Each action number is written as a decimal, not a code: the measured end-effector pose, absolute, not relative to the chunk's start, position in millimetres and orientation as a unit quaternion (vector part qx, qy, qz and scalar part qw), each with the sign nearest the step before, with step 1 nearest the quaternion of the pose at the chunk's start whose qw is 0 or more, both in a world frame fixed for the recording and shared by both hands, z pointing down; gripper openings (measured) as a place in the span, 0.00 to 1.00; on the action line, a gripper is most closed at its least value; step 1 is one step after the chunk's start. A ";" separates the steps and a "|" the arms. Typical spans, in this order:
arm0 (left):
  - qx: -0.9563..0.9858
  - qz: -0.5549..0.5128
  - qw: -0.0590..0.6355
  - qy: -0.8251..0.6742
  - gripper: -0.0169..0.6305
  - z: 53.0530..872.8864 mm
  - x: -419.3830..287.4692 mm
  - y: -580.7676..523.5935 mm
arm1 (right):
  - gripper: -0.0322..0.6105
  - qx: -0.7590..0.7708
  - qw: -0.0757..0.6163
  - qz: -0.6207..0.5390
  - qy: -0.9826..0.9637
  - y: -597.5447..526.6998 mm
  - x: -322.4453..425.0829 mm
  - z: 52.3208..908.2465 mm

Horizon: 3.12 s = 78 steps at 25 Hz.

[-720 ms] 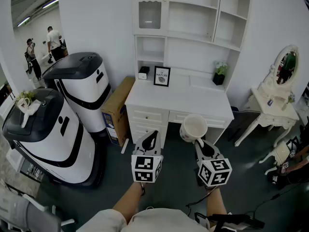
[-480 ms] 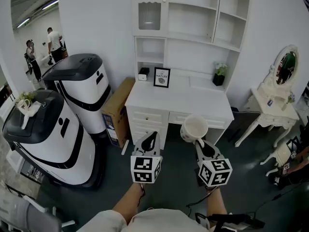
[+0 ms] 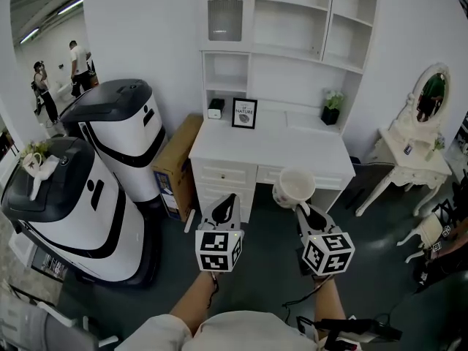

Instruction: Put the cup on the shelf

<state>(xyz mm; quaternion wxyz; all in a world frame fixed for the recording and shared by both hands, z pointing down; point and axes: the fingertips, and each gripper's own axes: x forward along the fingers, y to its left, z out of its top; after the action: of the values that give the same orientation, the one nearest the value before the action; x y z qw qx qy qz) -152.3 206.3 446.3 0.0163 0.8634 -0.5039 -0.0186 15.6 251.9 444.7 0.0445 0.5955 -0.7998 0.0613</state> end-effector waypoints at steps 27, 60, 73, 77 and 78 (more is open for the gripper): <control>0.860 -0.024 0.016 -0.510 0.04 449.7 -122.6 61.2 | 0.14 0.610 0.035 0.073 -0.788 102.3 66.1 449.3; 0.855 -0.013 0.023 -0.519 0.04 454.3 -29.4 -111.1 | 0.14 0.591 0.051 0.107 -0.798 -79.3 152.0 470.5; 0.864 -0.013 0.022 -0.503 0.04 455.3 -11.7 -199.2 | 0.14 0.596 0.054 0.122 -0.792 -163.1 158.8 481.9; 0.869 -0.007 0.024 -0.494 0.04 452.4 -5.1 -242.1 | 0.14 0.600 0.055 0.125 -0.788 -202.4 161.8 480.9; 0.871 -0.006 0.024 -0.492 0.04 451.3 -3.5 -253.1 | 0.14 0.601 0.055 0.125 -0.787 -212.2 162.6 480.0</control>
<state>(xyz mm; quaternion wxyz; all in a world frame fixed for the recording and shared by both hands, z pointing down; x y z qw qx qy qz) -3.5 -253.1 451.3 0.0242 0.8705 -0.4915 -0.0064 162.6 -212.2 480.0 0.0548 0.6015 -0.7872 0.1246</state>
